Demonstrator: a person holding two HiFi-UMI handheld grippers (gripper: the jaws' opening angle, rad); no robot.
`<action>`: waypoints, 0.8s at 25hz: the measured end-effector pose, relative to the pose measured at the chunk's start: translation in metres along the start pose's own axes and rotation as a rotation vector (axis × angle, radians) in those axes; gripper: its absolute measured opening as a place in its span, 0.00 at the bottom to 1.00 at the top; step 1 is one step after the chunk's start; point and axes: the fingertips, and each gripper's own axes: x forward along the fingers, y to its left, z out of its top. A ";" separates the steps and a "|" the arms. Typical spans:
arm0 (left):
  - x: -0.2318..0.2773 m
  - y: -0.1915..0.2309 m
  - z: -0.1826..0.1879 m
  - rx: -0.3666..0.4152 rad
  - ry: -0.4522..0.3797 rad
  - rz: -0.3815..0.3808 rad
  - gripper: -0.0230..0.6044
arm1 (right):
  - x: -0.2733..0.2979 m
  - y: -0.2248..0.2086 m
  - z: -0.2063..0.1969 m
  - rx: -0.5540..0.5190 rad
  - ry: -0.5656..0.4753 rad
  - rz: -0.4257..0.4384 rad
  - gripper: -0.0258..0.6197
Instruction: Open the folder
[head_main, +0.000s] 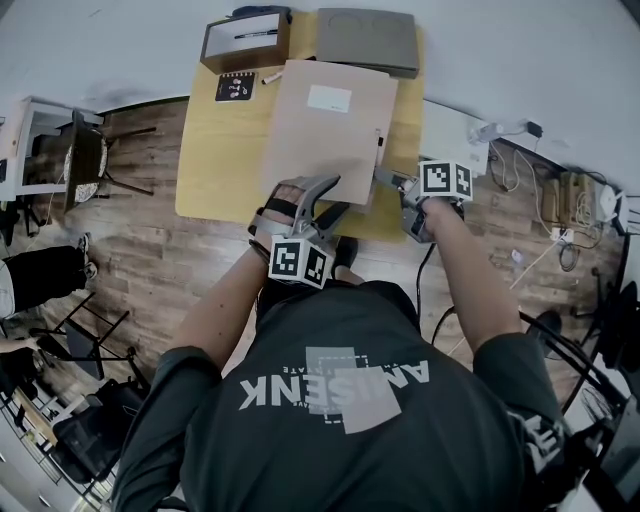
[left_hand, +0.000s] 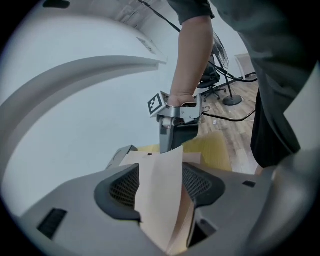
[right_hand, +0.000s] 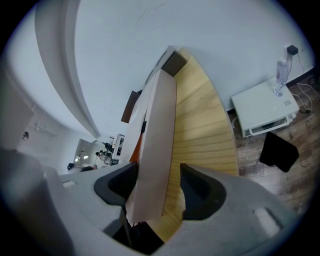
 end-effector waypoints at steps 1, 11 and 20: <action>0.003 -0.004 -0.003 -0.001 0.011 -0.010 0.46 | 0.000 0.000 0.000 0.002 0.000 -0.001 0.45; 0.012 -0.017 -0.007 -0.015 0.042 -0.007 0.38 | -0.001 -0.001 0.003 0.010 -0.022 -0.002 0.45; 0.007 -0.020 -0.001 -0.052 0.008 -0.004 0.07 | 0.000 0.000 0.006 0.008 -0.028 -0.001 0.45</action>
